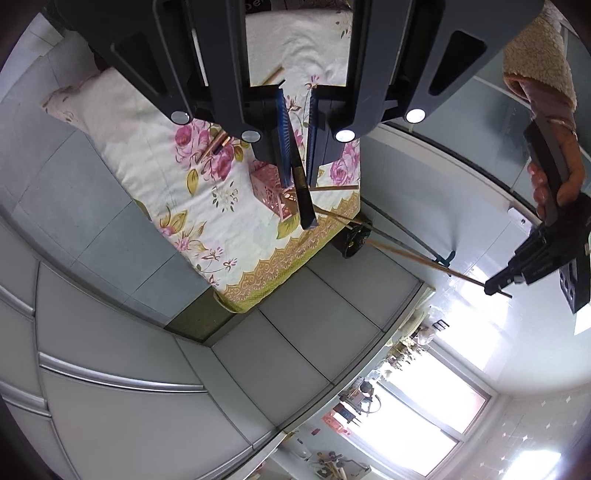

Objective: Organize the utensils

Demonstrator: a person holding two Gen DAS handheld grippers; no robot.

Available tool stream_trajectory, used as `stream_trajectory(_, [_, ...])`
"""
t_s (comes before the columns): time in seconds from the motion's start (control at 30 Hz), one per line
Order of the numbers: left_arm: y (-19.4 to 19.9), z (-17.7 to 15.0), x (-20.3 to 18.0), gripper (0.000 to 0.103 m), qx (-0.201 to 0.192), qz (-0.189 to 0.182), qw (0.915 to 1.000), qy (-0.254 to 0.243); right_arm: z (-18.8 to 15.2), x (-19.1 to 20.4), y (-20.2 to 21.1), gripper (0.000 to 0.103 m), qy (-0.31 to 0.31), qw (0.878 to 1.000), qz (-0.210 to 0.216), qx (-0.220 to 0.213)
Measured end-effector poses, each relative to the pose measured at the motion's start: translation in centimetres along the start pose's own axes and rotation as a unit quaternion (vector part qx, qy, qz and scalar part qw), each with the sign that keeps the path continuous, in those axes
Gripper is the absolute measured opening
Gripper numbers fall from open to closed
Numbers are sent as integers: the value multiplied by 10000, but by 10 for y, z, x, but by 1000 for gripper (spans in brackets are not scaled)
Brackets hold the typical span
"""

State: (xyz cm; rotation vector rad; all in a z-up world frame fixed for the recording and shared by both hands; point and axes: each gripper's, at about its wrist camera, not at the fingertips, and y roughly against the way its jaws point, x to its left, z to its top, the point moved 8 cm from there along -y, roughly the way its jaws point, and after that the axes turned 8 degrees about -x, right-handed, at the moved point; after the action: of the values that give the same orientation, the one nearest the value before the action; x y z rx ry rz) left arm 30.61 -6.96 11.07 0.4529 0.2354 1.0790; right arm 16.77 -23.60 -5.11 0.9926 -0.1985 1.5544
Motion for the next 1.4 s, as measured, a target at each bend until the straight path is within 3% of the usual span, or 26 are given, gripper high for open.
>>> stream_trajectory(0.2, [40, -63, 4, 4, -42, -102, 9993, 359, -7, 24, 30, 10, 317, 9994, -38, -145])
stream_trajectory(0.4, [33, -74, 6, 4, -232, -15, 9985, 504, -10, 32, 37, 10, 483, 9987, -55, -147])
stream_trajectory(0.6, [-3, -60, 9, 4, -459, 177, 9976, 487, 1, 30, 26, 10, 546, 9983, -100, -180])
stream_trajectory(0.73, [-45, -60, 17, 4, -402, 284, 9971, 585, 11, 24, 13, 10, 565, 9981, -166, -197])
stream_trajectory(1.03, [-133, -99, 30, 4, 46, 415, 9964, 739, 19, 18, -21, 10, 611, 9978, -254, -102])
stream_trajectory(1.13, [-151, -116, 27, 5, 210, 266, 9968, 723, 18, 17, -30, 10, 598, 9979, -244, -59])
stream_trajectory(1.23, [-154, -130, 26, 8, 359, 192, 9962, 766, 15, 21, -36, 10, 629, 9978, -219, -5])
stream_trajectory(1.4, [-113, -113, 34, 19, -110, 62, 9940, 1085, 17, 36, -42, 10, 739, 9971, -153, -35])
